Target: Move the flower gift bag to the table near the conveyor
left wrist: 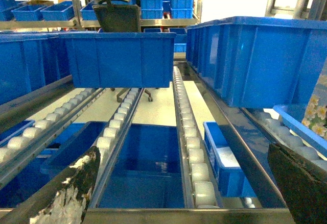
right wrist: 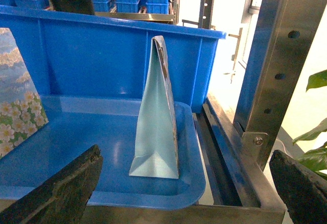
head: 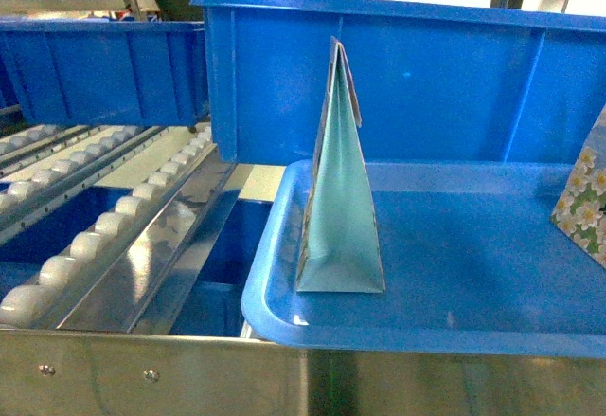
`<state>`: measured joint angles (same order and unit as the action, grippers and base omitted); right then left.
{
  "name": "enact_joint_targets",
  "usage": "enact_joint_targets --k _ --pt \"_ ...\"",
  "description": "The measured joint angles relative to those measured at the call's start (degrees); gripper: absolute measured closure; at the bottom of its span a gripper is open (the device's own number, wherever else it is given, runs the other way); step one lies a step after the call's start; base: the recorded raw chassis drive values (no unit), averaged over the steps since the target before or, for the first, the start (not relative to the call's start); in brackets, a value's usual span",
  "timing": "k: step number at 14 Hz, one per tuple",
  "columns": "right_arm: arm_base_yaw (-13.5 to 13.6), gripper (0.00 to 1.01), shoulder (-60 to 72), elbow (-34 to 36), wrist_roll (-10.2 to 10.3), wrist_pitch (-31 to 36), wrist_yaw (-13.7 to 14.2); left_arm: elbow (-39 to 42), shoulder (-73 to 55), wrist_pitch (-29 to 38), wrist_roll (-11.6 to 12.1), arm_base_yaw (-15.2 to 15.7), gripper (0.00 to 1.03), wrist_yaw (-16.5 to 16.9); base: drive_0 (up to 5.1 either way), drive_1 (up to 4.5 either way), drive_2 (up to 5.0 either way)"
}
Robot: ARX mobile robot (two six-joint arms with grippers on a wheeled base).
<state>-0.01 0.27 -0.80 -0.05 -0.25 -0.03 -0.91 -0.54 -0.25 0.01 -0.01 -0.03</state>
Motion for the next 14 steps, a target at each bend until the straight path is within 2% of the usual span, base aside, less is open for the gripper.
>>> enact_joint_targets --k 7,8,9,10,11,12,13,14 --pt "0.0 0.03 0.0 0.0 0.0 0.0 0.0 0.0 0.0 0.0 -0.02 -0.04 0.05 -0.04 0.0 0.0 0.0" --pt "-1.51 0.03 0.04 0.02 0.02 0.81 -1.46 0.02 -0.17 0.76 -0.04 -3.43 0.05 -2.05 0.0 0.0 0.0" --pt "-1.84 0.03 0.2 0.0 0.07 1.53 -1.22 0.04 -0.74 2.16 -0.11 -6.14 0.05 -2.69 0.0 0.0 0.0" --pt "-1.01 0.03 1.4 -0.04 0.17 1.64 -1.27 0.07 -2.89 4.13 -0.46 -6.71 0.05 -3.15 0.0 0.0 0.0" --pt "-0.74 0.03 4.94 -0.09 0.24 3.41 -1.18 0.09 -7.19 7.8 -1.6 -8.48 0.05 -5.62 0.0 0.0 0.0" --pt "-0.94 0.03 8.02 -0.31 0.26 6.29 -1.09 0.11 -11.17 11.8 -1.75 -10.56 0.05 -5.84 0.0 0.0 0.0" --pt "-0.55 0.03 13.64 -2.14 0.35 10.69 0.76 0.07 -17.27 18.4 -2.78 -10.93 0.05 -6.01 0.0 0.0 0.0" --pt "1.49 0.03 17.55 -3.78 0.5 14.36 2.99 -0.02 -22.58 23.1 -3.26 -10.93 0.05 -6.23 0.0 0.0 0.0"
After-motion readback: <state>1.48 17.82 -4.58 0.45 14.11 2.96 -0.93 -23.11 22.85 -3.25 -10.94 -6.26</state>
